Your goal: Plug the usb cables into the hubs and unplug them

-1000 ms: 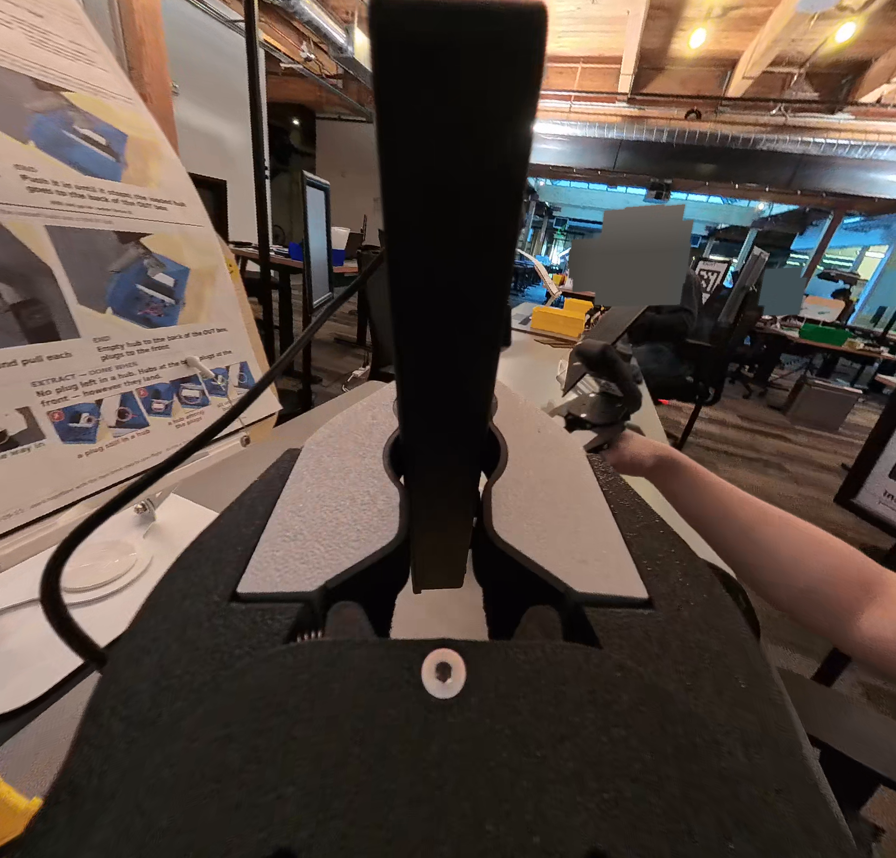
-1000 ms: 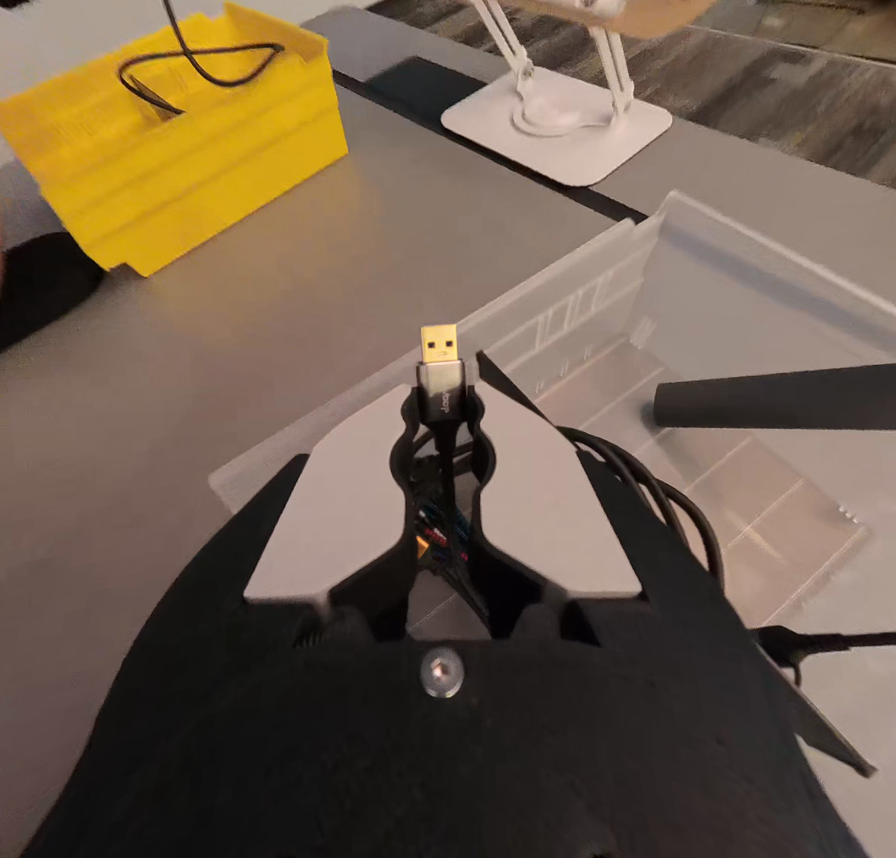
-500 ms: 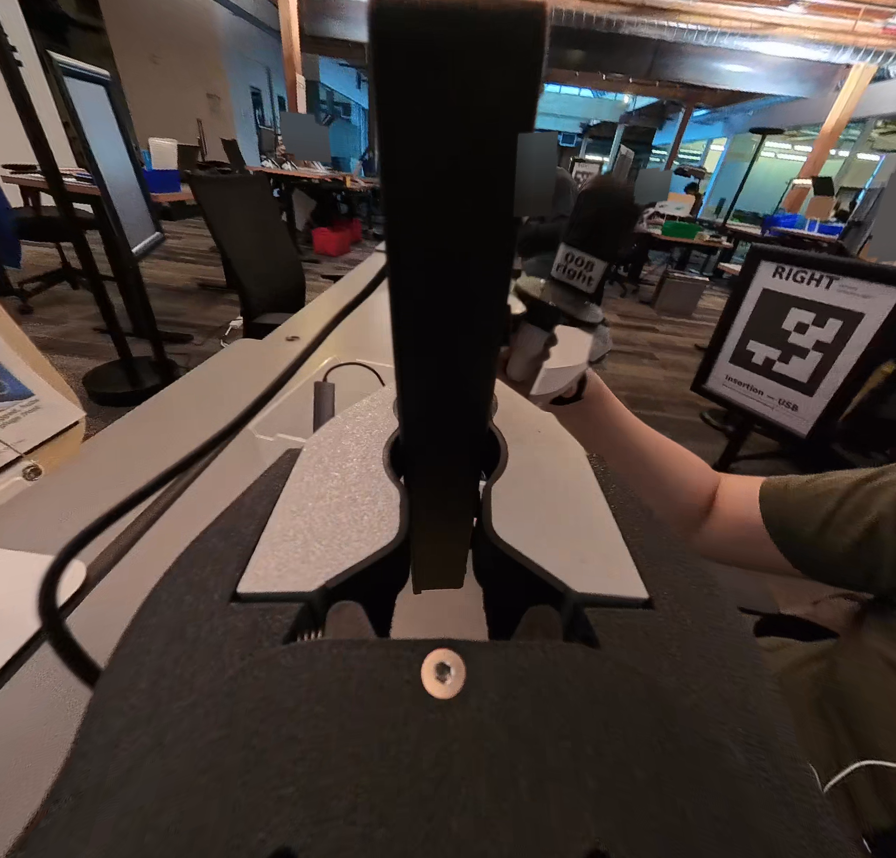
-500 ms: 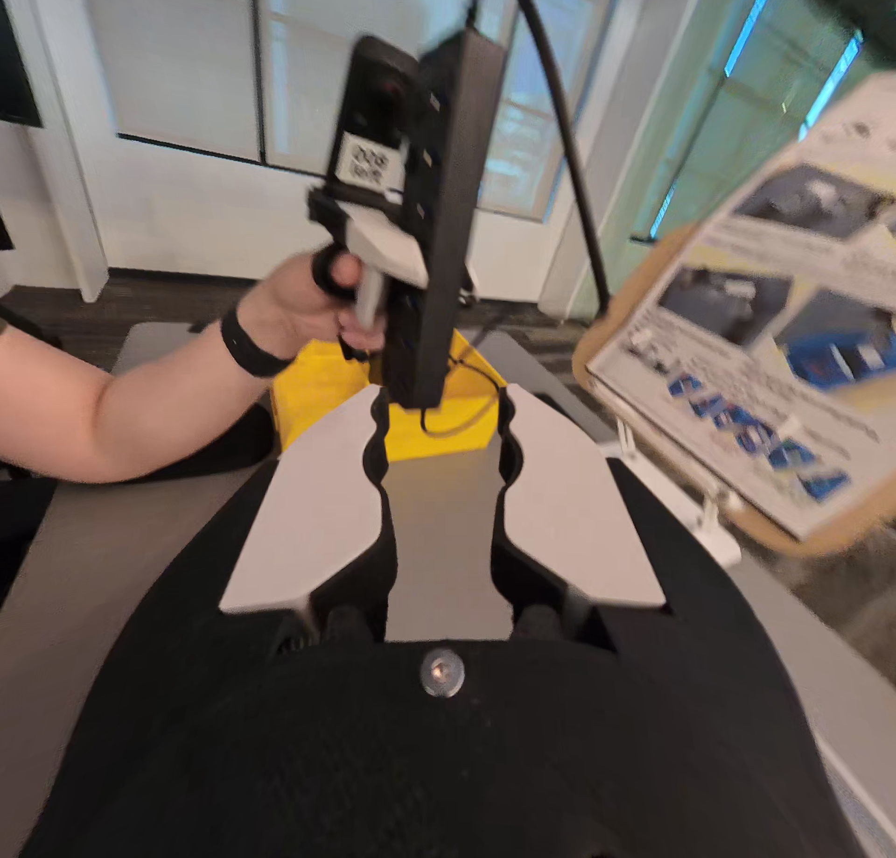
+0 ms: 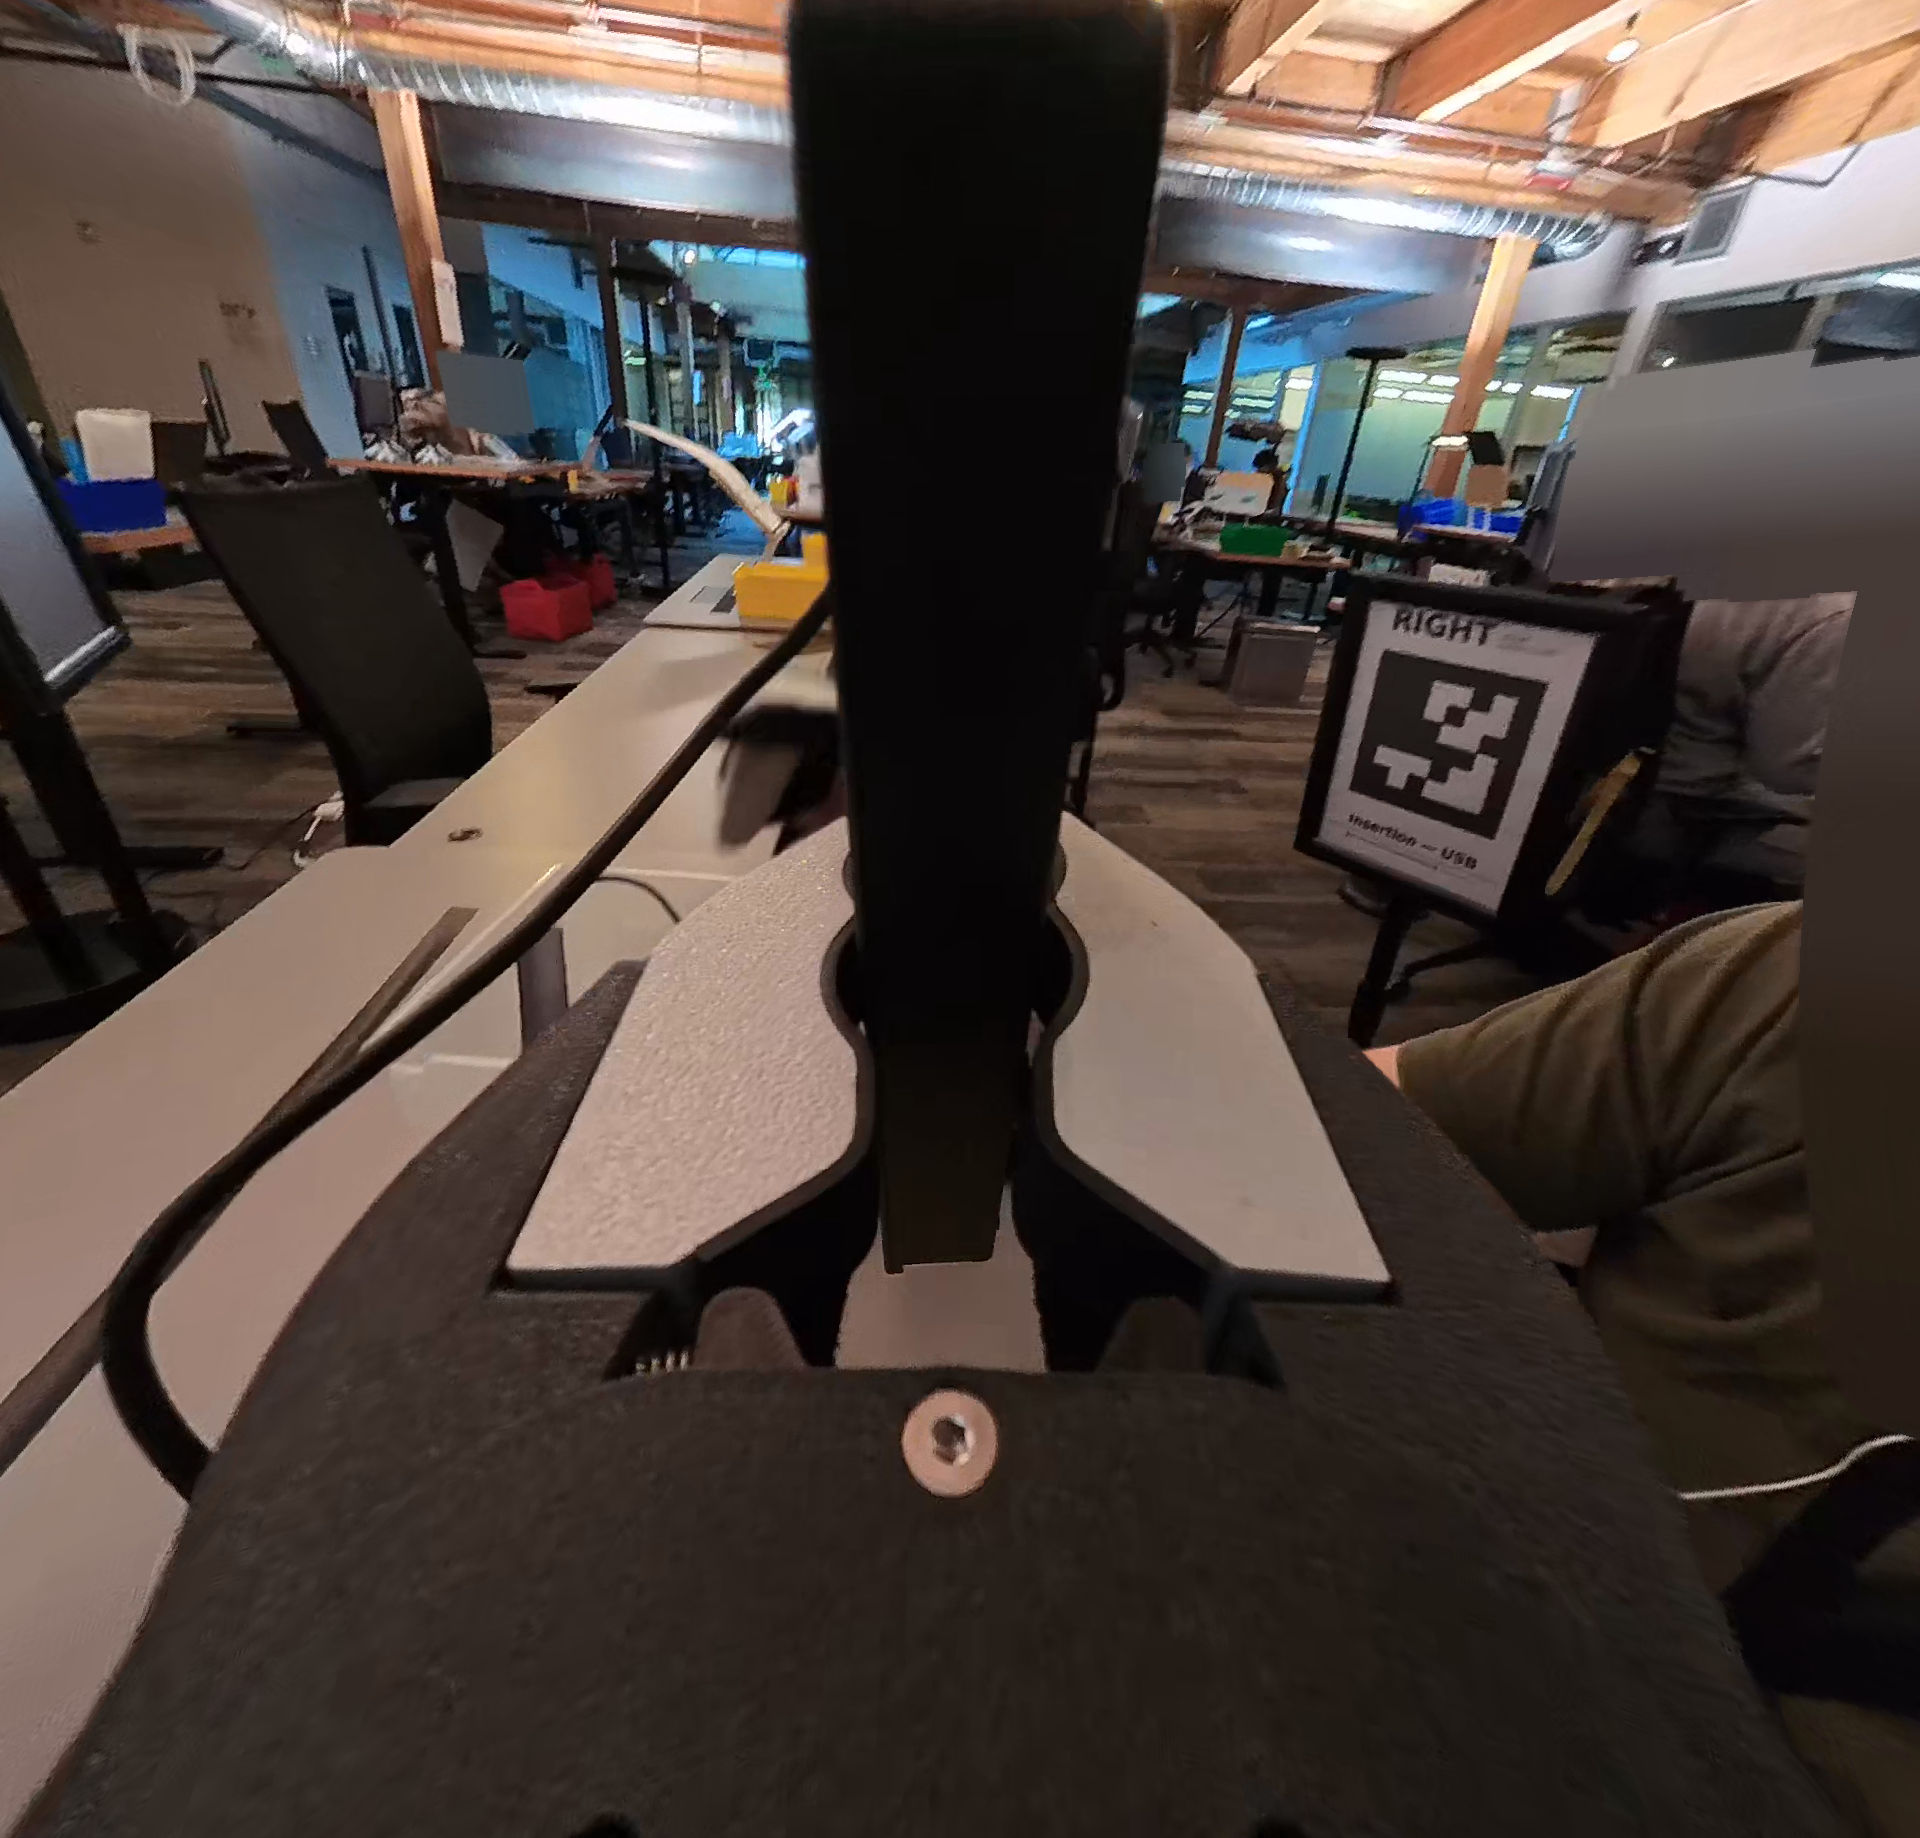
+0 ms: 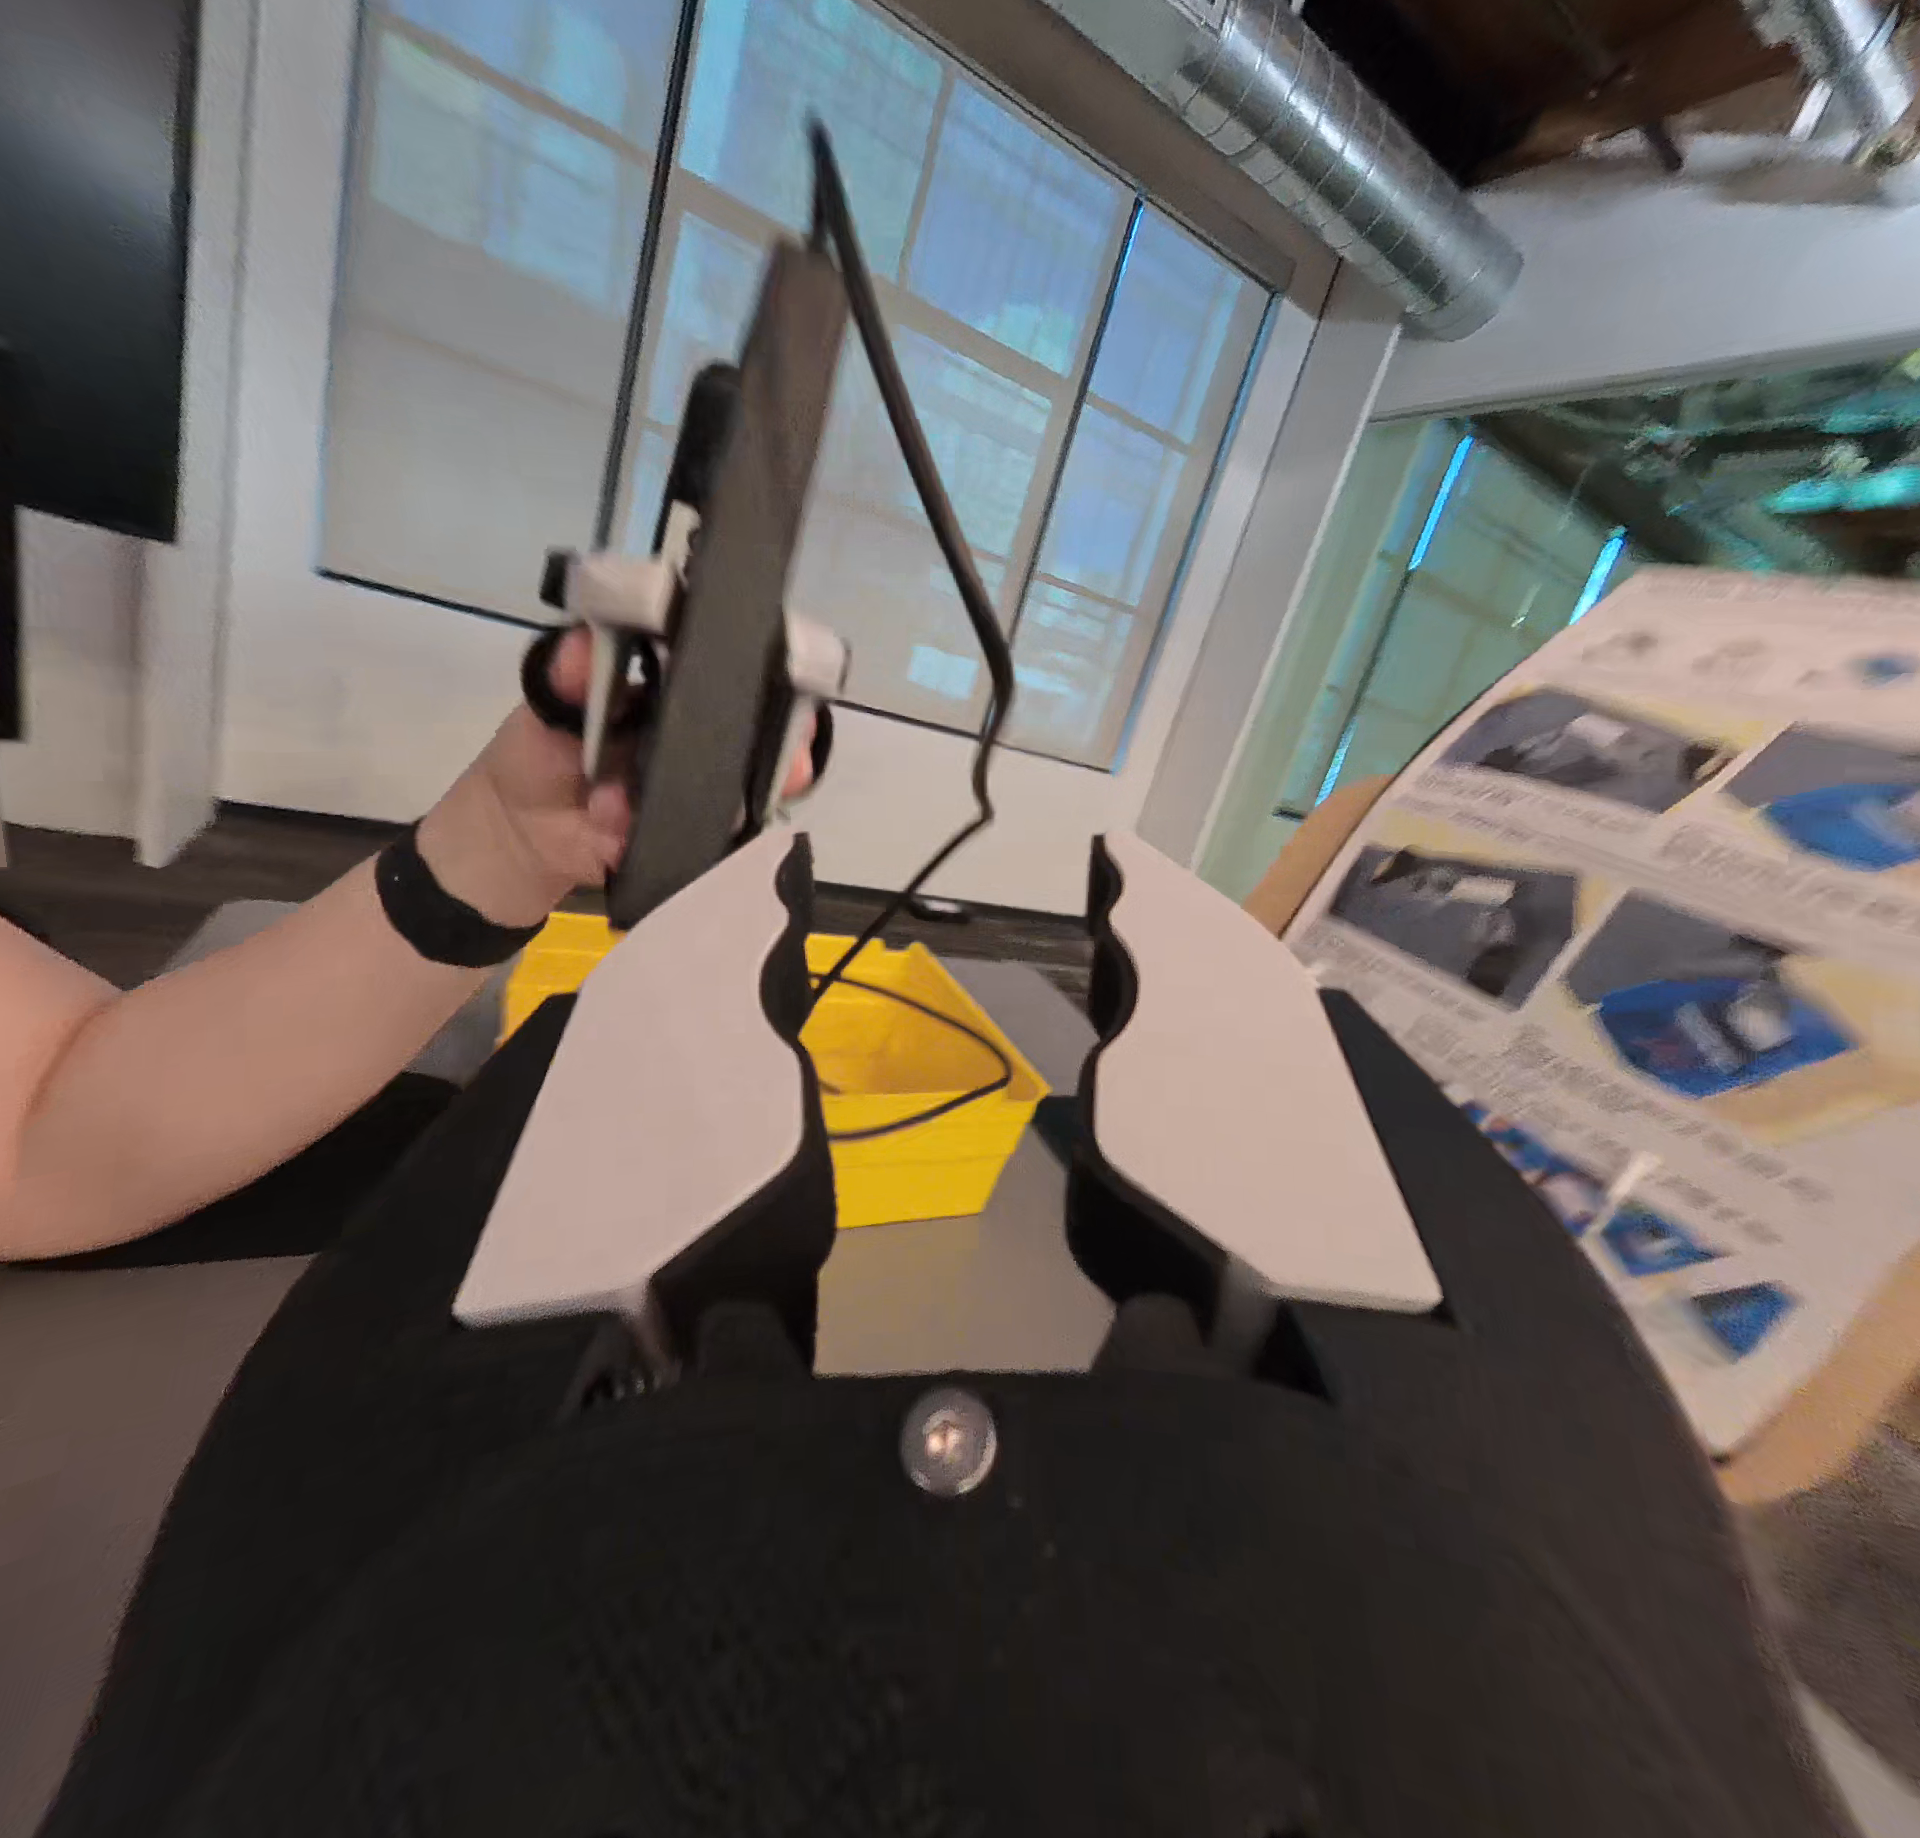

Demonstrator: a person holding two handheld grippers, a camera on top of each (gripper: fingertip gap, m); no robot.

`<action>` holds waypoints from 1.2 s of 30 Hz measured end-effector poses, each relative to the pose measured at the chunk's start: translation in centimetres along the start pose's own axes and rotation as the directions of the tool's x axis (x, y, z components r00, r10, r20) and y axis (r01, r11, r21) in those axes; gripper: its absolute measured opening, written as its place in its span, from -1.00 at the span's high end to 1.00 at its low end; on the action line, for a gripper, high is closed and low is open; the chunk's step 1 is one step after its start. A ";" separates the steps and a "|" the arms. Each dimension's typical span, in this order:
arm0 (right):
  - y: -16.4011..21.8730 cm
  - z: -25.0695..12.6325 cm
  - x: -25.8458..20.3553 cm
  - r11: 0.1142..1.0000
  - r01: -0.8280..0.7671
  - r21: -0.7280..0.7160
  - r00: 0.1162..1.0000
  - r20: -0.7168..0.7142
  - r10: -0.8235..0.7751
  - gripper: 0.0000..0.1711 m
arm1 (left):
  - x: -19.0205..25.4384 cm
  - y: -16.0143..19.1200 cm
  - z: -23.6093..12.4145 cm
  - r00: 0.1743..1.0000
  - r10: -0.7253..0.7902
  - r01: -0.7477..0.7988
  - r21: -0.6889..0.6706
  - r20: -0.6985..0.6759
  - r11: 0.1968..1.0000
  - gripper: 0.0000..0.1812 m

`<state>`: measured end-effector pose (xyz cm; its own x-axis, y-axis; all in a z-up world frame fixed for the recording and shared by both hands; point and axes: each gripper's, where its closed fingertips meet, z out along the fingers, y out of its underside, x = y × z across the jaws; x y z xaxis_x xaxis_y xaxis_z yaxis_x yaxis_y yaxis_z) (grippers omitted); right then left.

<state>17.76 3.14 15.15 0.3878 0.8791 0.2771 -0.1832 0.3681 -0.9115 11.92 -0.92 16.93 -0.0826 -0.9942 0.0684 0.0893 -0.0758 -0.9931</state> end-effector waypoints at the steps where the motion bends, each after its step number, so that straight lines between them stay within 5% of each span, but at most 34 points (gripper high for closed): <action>1: 1.7 0.4 0.2 0.999 -0.053 -0.010 0.998 0.017 0.053 0.35 | 0.4 -0.5 -0.3 1.000 0.003 -0.002 0.018 -0.011 1.000 0.72; 5: 7.7 3.4 -0.8 0.967 -0.247 -0.056 0.964 0.081 0.251 0.28 | 1.6 -2.0 -1.5 1.000 0.026 -0.025 0.072 -0.010 0.997 0.72; 12: 14.1 10.6 -7.2 0.979 0.131 -0.153 0.983 0.147 -0.109 0.17 | 3.1 -3.9 -3.4 0.998 0.070 -0.069 0.140 -0.003 0.988 0.69; 15: 14.8 11.9 -6.2 0.945 0.276 -0.175 0.961 0.038 -0.274 0.45 | 3.5 -4.5 -4.2 0.998 0.068 -0.065 0.173 -0.016 0.983 0.69; 17: 15.3 11.9 -5.4 0.942 0.285 -0.180 0.957 -0.008 -0.291 0.83 | 3.5 -5.0 -5.0 0.998 0.069 -0.066 0.195 -0.008 0.979 0.72; 19: 15.0 11.6 -4.8 0.955 0.244 -0.168 0.969 -0.006 -0.248 0.93 | 3.3 -5.4 -6.3 0.996 0.081 -0.086 0.211 0.030 0.974 0.72; 25: 7.1 10.8 -0.3 0.994 0.068 -0.086 0.998 0.025 -0.066 1.00 | 2.1 -6.2 -11.2 0.965 0.127 -0.175 0.204 0.229 0.963 0.72; 29: -0.1 11.0 2.0 0.994 0.018 -0.109 0.995 0.102 -0.007 1.00 | 2.6 -5.9 -13.1 0.963 0.142 -0.187 0.186 0.231 0.965 0.72; 36: -10.1 13.9 2.6 0.965 0.132 -0.229 0.982 0.161 -0.096 0.99 | 1.7 -5.3 -14.5 0.960 0.114 -0.162 0.176 0.256 0.971 0.72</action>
<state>8.09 5.85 29.30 0.2527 0.8770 0.4088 0.0810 0.4018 -0.9121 -3.07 -1.13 20.93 0.1849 -0.9825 -0.0236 0.2743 0.0746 -0.9587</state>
